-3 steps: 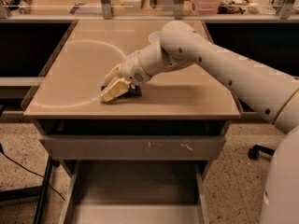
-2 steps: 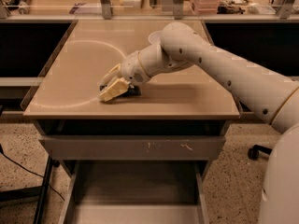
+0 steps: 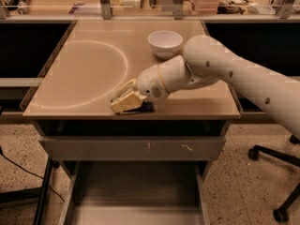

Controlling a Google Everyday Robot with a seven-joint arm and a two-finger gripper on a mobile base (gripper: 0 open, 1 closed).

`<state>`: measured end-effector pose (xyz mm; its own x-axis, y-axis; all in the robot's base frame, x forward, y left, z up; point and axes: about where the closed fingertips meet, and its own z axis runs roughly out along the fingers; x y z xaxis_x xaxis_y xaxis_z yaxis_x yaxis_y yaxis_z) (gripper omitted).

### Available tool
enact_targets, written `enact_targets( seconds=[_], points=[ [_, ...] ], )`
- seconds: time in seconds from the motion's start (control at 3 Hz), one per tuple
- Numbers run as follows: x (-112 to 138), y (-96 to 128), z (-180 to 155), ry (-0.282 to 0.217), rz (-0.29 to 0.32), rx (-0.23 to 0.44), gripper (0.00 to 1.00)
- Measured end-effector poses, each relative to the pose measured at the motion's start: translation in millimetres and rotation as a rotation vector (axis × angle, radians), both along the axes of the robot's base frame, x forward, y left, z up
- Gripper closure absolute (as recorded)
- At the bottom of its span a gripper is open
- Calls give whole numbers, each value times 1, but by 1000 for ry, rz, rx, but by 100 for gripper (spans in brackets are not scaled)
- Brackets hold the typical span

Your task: Place rxbar blueberry into middle drawer

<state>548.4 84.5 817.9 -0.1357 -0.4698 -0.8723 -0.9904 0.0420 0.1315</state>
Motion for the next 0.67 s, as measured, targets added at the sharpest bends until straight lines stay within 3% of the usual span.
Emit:
enact_targets(
  seconds=[0.67],
  points=[
    [-11, -5, 4, 26, -9, 5, 100]
  ],
)
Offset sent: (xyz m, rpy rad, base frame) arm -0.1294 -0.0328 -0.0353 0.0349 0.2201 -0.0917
